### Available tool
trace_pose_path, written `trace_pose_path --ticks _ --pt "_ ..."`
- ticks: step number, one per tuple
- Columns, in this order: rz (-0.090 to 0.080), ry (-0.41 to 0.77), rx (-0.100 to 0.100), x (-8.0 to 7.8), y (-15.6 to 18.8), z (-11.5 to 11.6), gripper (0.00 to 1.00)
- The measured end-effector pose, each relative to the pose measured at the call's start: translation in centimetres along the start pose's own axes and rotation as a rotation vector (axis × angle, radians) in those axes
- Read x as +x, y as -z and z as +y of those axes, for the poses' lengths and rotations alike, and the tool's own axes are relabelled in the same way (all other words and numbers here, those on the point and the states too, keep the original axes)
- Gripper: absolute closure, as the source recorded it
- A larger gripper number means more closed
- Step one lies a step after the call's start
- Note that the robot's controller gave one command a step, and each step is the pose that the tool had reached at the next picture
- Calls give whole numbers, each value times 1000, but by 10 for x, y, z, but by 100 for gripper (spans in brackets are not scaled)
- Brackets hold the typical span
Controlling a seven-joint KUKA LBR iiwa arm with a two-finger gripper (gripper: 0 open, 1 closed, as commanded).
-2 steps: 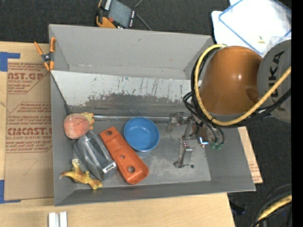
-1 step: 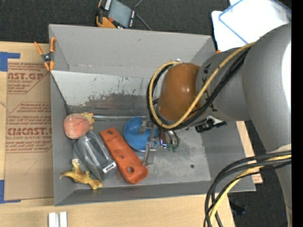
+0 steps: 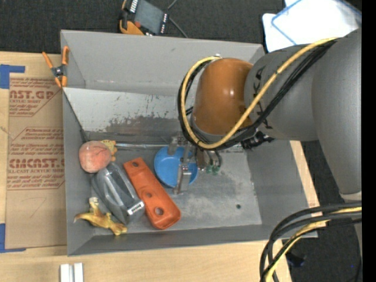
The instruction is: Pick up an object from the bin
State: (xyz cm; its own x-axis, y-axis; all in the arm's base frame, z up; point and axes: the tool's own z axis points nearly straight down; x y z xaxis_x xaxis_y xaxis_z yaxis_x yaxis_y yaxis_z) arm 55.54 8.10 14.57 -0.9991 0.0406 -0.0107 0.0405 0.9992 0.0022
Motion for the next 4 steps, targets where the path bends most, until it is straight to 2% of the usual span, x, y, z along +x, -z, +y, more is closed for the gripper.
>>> trace_pose_path --ticks 1,2,3,4 --pt "12 -250 1 13 -48 1 0" --pt "-8 -254 -2 -13 -75 -13 0" --pt "1 -268 -2 55 -75 40 100" --pt "1 -268 -2 55 -75 40 100"
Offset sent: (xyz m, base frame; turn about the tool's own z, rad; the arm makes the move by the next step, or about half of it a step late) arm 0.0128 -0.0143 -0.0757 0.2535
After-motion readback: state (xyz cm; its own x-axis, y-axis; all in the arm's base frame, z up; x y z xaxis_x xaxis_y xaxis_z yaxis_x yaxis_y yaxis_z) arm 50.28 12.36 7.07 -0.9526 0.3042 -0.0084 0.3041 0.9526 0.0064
